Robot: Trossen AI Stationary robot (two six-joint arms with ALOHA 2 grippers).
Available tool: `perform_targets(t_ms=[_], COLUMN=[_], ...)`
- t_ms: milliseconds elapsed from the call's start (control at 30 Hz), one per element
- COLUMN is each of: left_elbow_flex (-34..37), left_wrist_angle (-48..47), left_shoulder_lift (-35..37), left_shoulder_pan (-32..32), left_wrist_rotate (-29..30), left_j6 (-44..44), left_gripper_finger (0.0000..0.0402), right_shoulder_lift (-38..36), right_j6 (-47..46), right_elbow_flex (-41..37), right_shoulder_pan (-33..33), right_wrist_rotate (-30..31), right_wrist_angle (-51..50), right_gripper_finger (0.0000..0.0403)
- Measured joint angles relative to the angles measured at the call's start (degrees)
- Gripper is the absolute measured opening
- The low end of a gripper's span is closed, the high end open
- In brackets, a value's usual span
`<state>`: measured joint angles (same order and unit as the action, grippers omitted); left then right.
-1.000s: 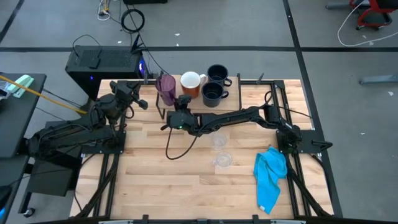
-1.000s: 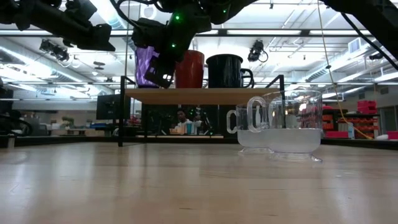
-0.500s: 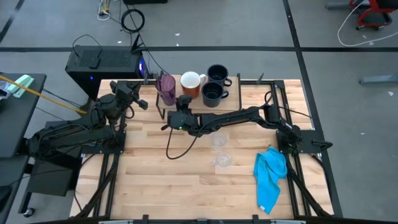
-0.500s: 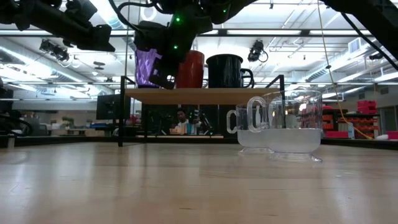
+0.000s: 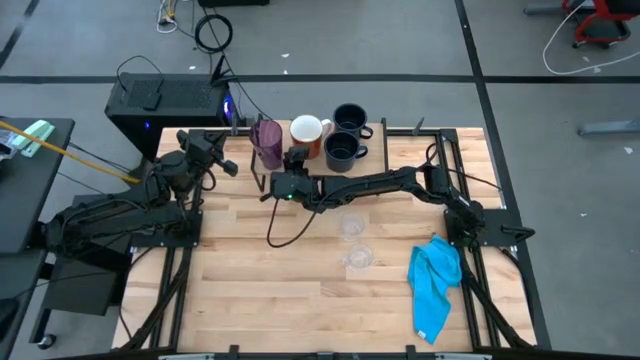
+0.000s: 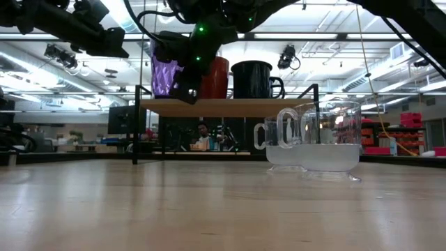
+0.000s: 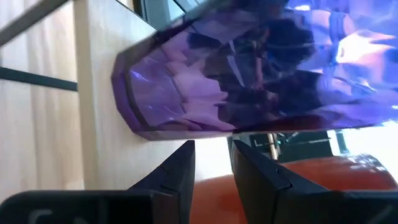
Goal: Stack small to large cups/mugs on shelf
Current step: Adjust the purple cup on the shelf
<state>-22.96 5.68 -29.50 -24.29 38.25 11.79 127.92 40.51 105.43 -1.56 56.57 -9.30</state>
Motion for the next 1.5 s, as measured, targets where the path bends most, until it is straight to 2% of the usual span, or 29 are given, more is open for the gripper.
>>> perform_targets(t_ms=[433, 633, 800, 967, 1500], left_elbow_flex=[0.0, 0.0, 0.0, 0.0, 0.0], left_wrist_angle=[0.06, 0.04, 0.04, 0.04, 0.04], left_shoulder_lift=[0.0, 0.0, 0.0, 0.0, 0.0], left_shoulder_pan=[-0.01, -0.01, -0.01, 0.04, 0.04], left_wrist_rotate=[-0.01, -0.01, -0.03, -1.24, -1.32], left_j6=[-0.04, -0.11, -0.17, -0.63, -0.54], left_gripper_finger=[0.0021, 0.0017, 0.0023, 0.0021, 0.0023], right_shoulder_lift=[0.0, -0.38, -0.94, -0.94, -0.94], right_j6=[0.21, 1.82, 2.12, 1.53, -0.22], right_elbow_flex=[0.0, -0.04, -0.02, -0.02, -0.02], right_shoulder_pan=[-0.31, 0.87, 2.26, 0.98, -2.17], right_wrist_rotate=[-2.75, 1.64, 1.83, 1.85, -3.76], right_wrist_angle=[1.75, 1.47, 1.55, 1.58, 1.59], right_gripper_finger=[0.0113, 0.0113, 0.0113, 0.0112, 0.0107])
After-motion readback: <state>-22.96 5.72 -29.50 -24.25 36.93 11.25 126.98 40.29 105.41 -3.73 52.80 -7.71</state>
